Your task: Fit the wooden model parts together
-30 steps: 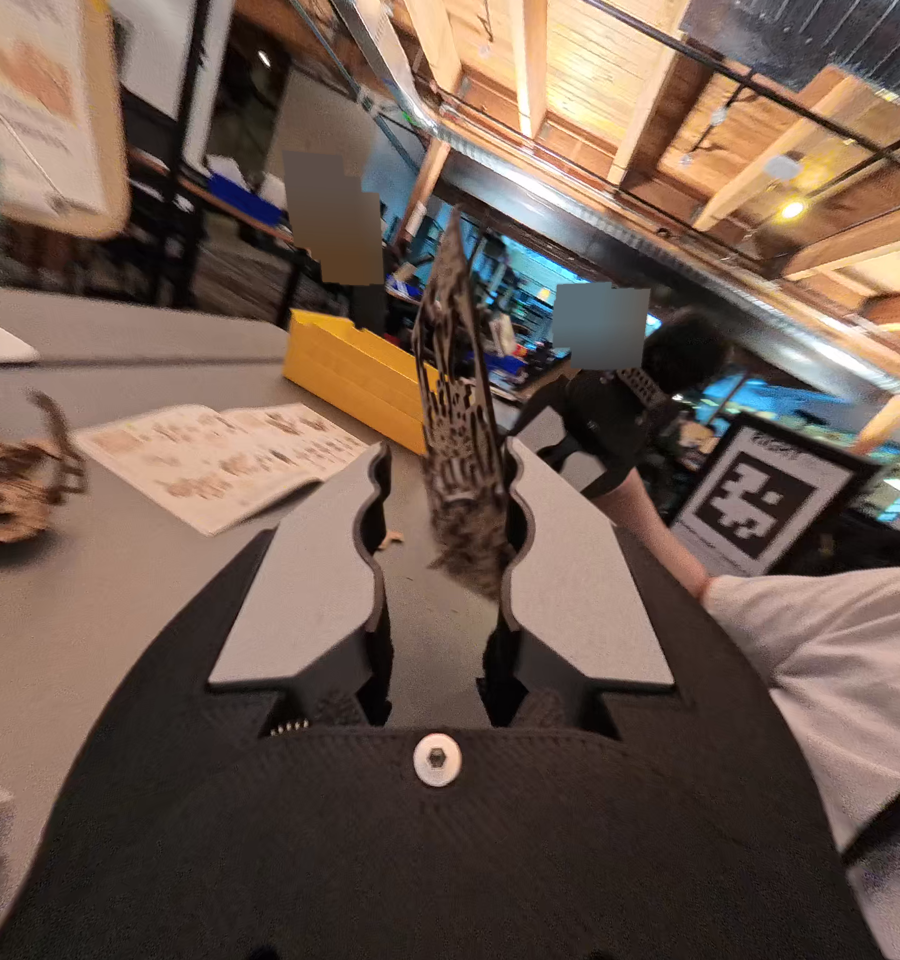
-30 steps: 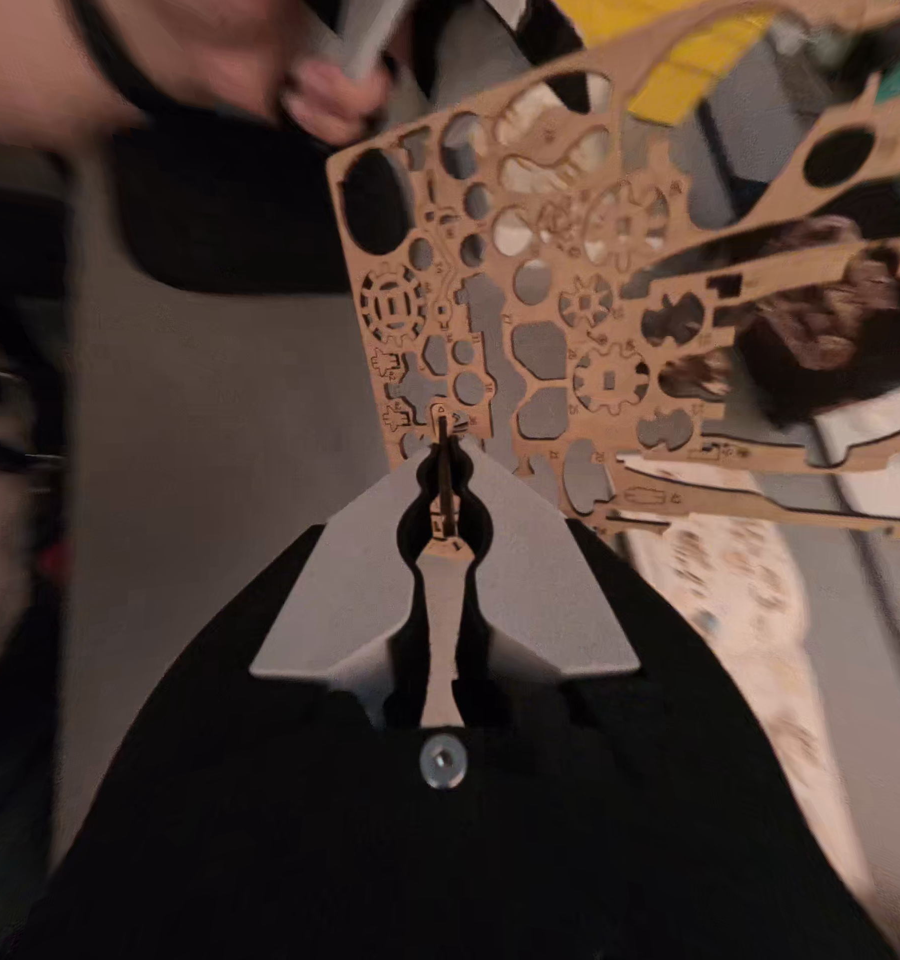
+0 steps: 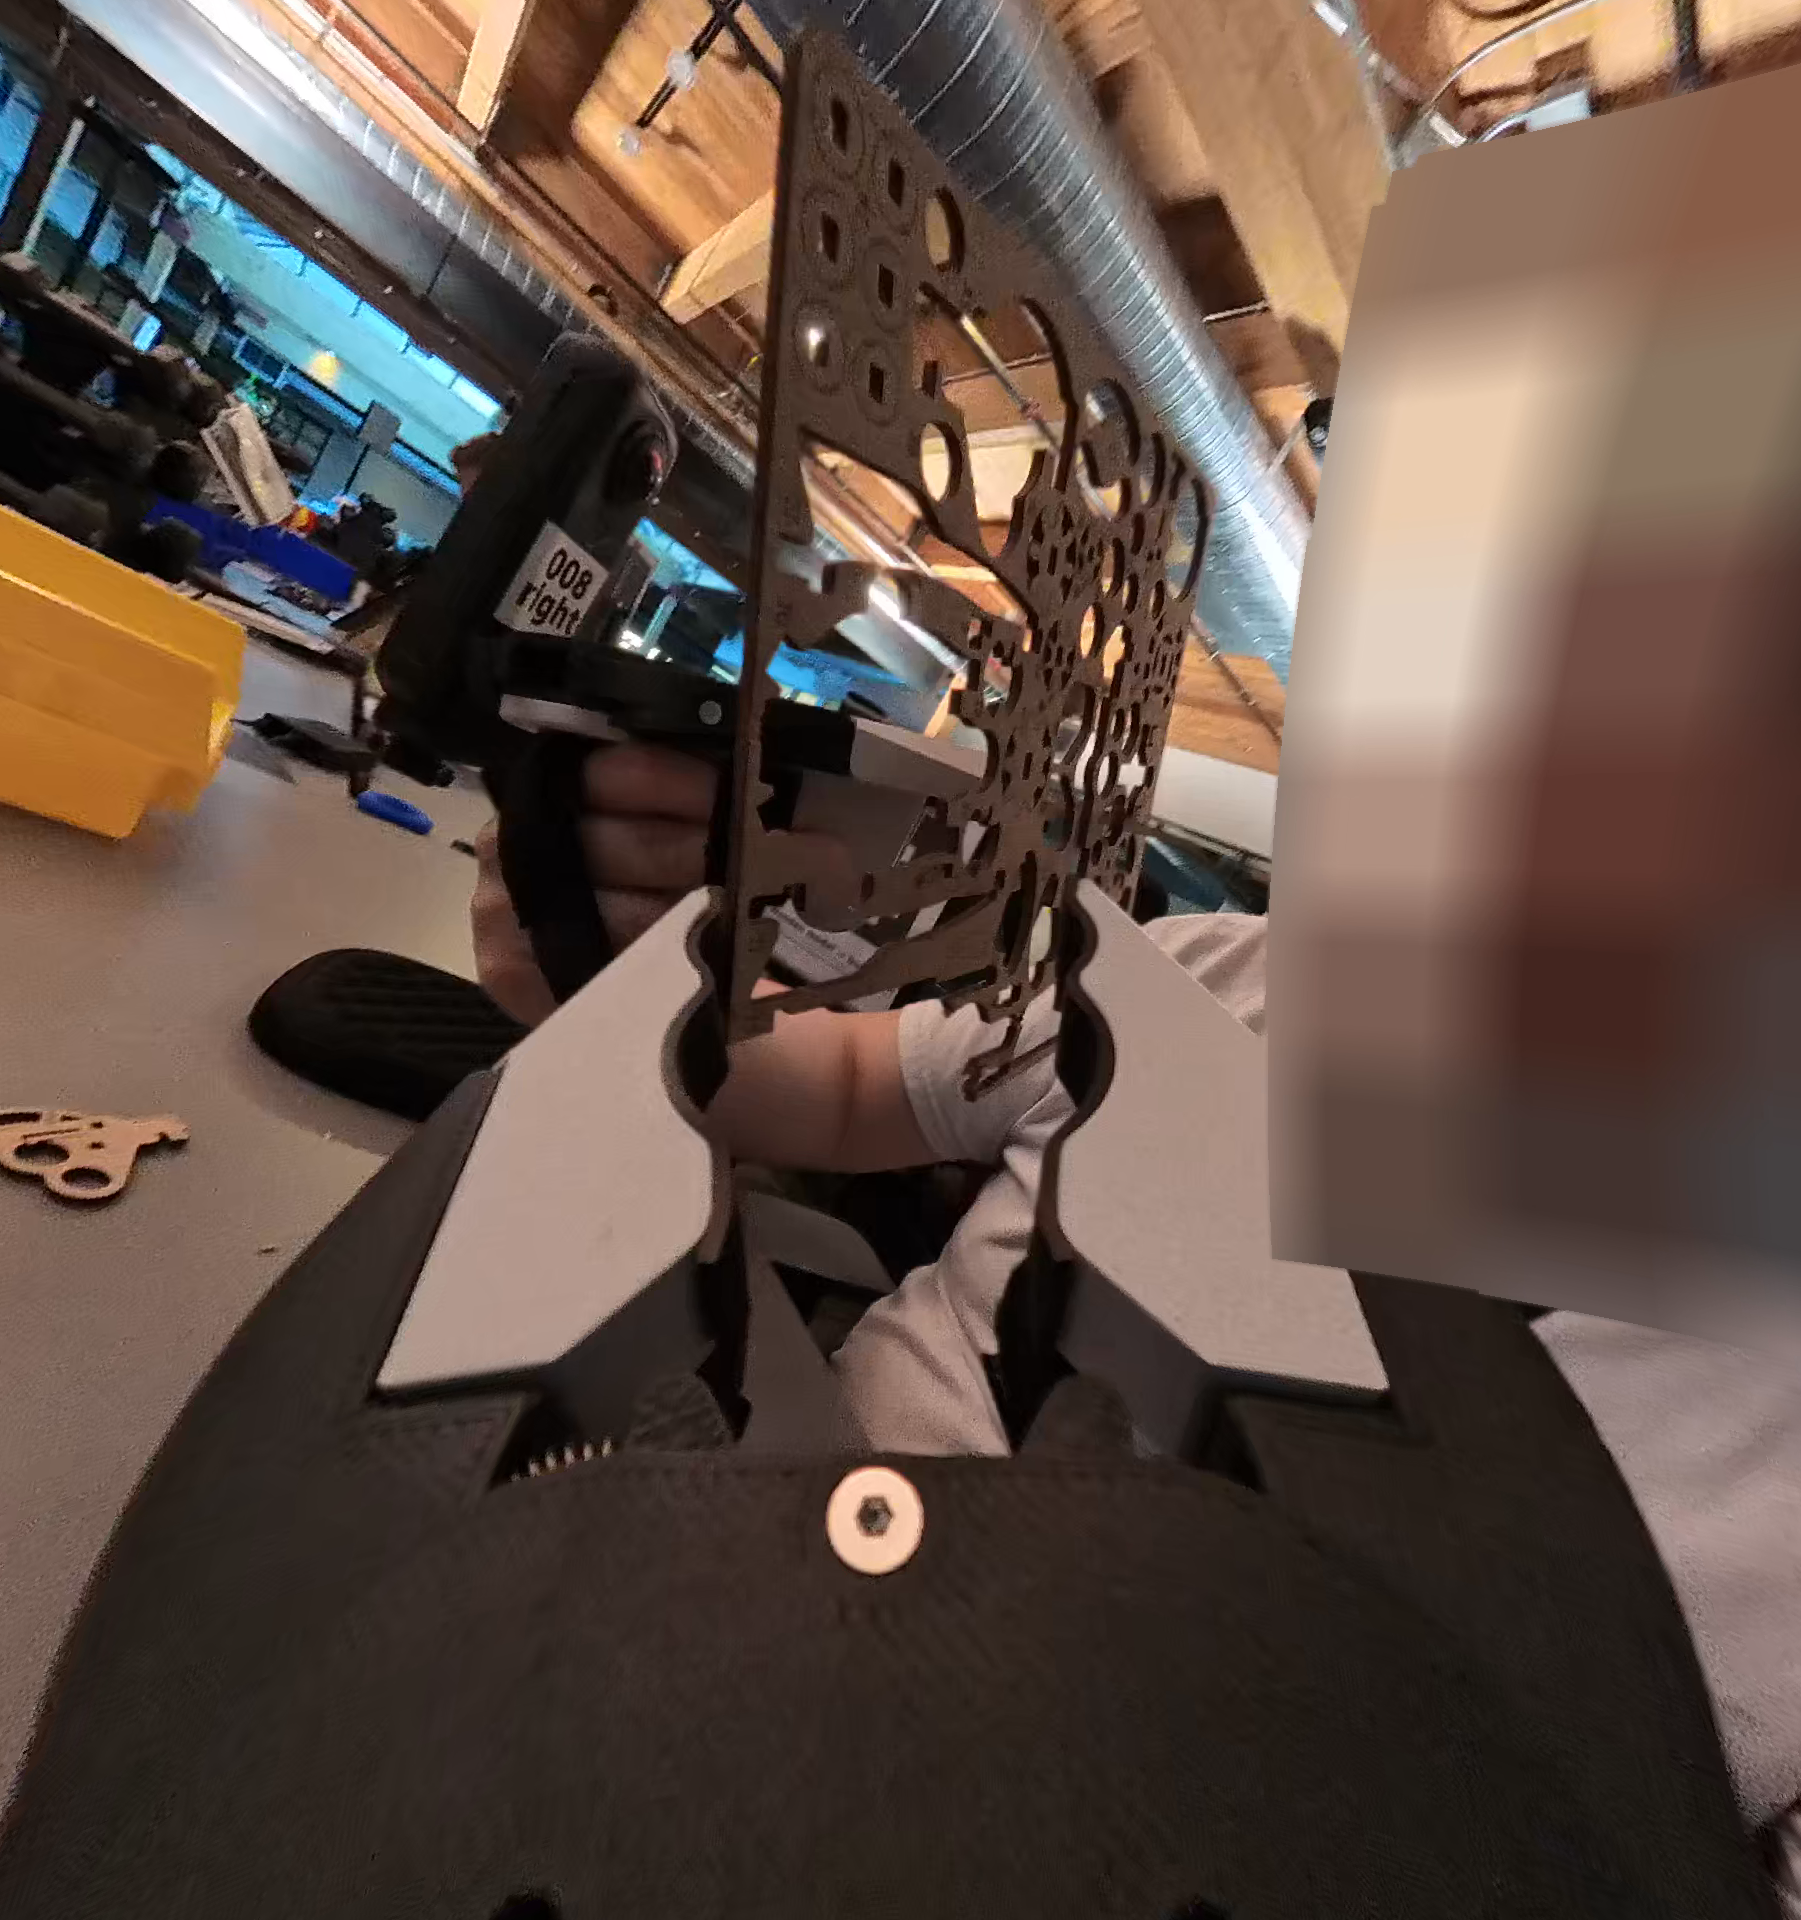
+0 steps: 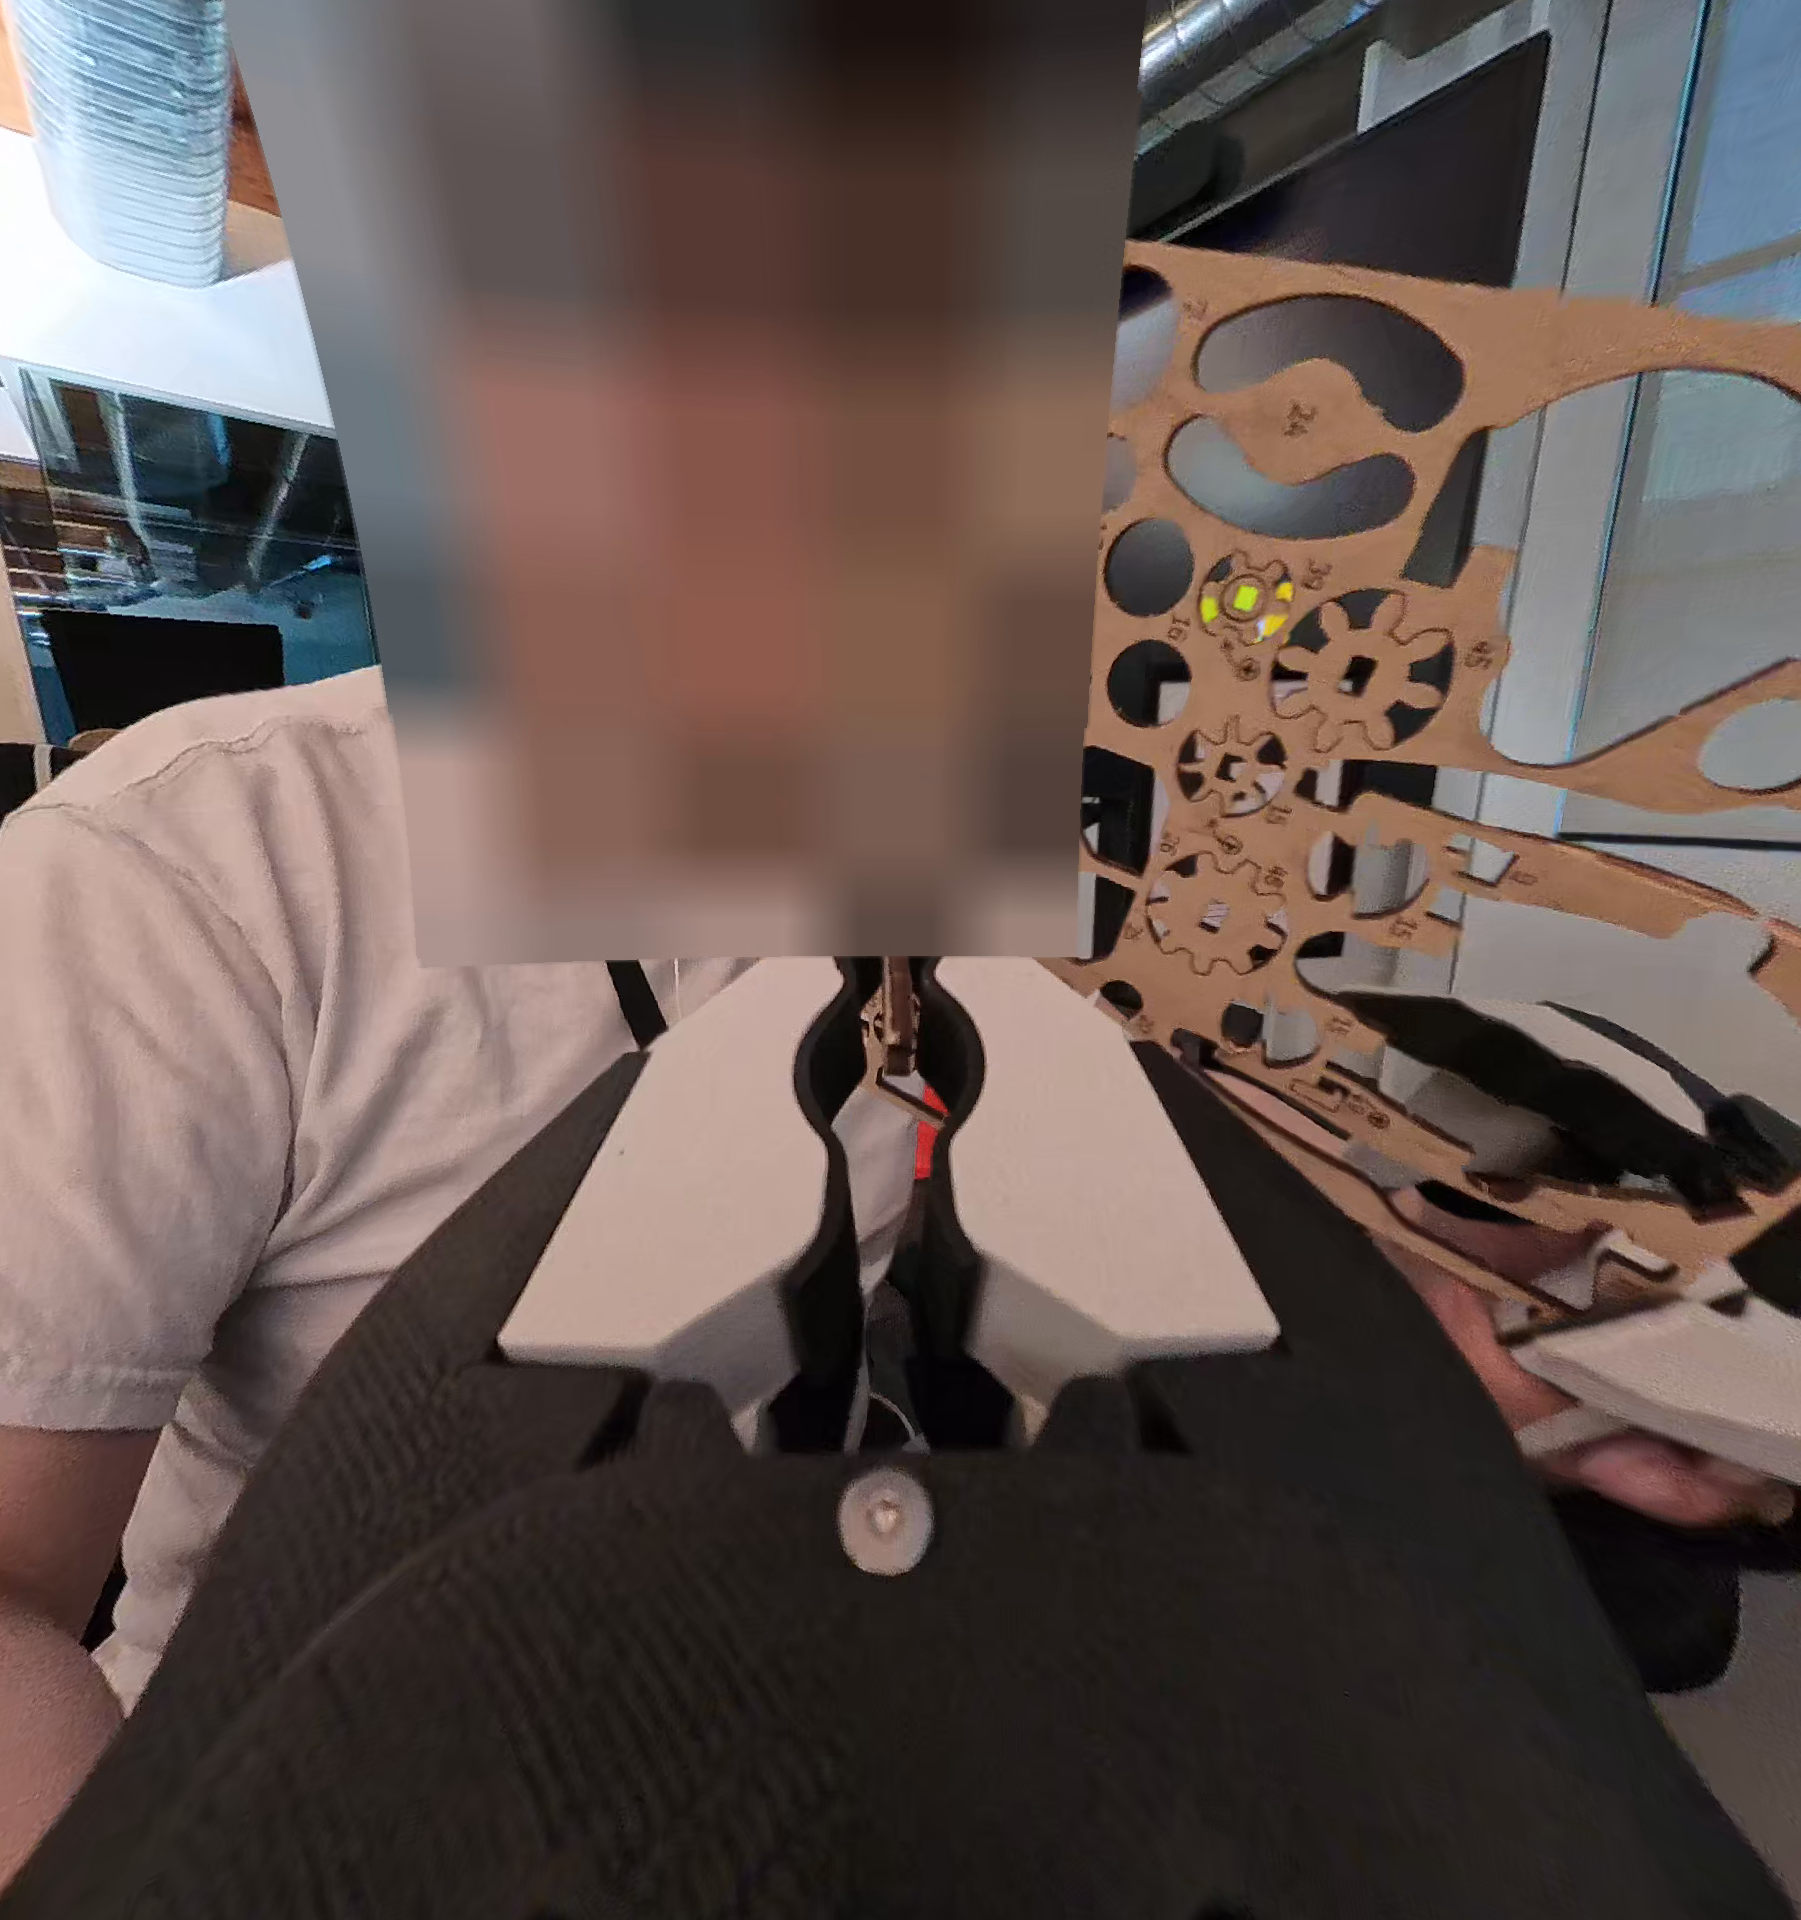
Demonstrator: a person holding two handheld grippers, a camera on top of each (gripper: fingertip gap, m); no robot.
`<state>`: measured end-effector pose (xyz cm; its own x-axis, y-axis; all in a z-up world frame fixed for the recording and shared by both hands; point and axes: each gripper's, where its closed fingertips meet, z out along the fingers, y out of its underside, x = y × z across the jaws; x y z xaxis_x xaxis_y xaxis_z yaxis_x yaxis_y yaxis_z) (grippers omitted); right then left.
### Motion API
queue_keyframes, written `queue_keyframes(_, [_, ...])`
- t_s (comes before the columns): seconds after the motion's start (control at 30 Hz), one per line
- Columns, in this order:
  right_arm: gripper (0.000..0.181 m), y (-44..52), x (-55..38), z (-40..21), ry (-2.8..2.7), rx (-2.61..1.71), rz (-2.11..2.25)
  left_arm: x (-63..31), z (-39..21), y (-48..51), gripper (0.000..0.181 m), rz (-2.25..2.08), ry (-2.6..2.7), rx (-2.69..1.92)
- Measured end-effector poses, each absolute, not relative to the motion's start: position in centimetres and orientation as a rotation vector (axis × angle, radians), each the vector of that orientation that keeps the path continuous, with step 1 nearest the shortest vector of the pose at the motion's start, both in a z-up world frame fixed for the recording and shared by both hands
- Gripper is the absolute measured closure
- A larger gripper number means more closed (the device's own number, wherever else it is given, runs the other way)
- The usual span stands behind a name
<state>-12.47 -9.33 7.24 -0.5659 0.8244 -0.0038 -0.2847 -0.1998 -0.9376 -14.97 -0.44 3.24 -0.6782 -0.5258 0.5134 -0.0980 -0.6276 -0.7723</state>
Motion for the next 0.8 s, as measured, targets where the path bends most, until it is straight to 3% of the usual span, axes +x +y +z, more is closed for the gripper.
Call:
queue_keyframes(0.23, [0.181, -7.9, -11.7, 6.8, -1.200, -0.836, 1.717, -17.1, 3.4, 0.9, 0.164, -2.264, 1.177, -1.140])
queue_keyframes(0.5, [0.181, -4.5, -9.1, 4.8, -1.011, -1.119, 1.384, -19.5, 4.8, 1.0, 0.180, -2.031, 1.194, -1.106])
queue_keyframes(0.8, [0.181, -3.0, -7.5, 3.3, -0.912, -1.271, 1.147, -18.5, 3.6, 1.6, 0.180, -1.820, 1.163, -1.196])
